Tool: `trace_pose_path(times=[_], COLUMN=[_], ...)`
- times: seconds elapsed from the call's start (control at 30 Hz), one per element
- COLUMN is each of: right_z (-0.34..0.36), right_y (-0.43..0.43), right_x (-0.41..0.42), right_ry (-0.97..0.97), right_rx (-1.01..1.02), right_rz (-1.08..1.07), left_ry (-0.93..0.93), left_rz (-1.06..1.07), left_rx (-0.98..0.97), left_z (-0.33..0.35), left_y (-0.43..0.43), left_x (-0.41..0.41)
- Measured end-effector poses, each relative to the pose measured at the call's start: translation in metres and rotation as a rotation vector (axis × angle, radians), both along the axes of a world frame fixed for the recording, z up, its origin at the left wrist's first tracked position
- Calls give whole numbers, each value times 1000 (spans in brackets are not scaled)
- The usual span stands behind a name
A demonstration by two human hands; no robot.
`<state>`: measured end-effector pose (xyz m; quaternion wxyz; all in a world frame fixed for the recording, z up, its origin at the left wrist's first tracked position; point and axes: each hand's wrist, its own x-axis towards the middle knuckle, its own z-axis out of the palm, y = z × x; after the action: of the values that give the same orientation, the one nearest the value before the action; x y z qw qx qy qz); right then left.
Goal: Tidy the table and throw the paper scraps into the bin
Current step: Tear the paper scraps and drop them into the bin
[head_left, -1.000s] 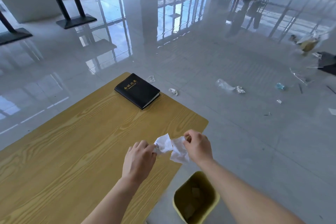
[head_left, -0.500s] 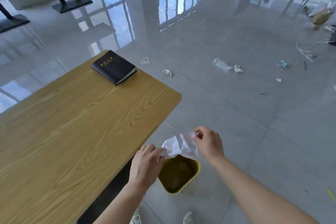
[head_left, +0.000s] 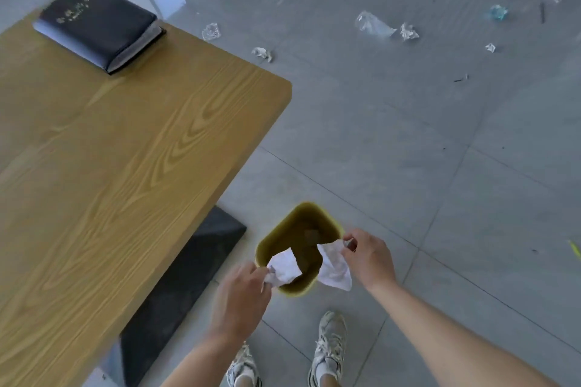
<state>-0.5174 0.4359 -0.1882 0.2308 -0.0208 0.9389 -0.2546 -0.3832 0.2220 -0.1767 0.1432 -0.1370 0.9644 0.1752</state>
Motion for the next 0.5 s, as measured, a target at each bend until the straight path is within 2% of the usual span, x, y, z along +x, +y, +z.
trace_pose_path(times=[0.5], right_z=[-181], right_y=[-22], right_x=[-20], right_ry=[-78], right_rx=[56], right_rz=[166], left_ry=[-126], left_rz=[-137], left_rx=[-120], left_z=[-176], left_y=[5], left_x=[-42])
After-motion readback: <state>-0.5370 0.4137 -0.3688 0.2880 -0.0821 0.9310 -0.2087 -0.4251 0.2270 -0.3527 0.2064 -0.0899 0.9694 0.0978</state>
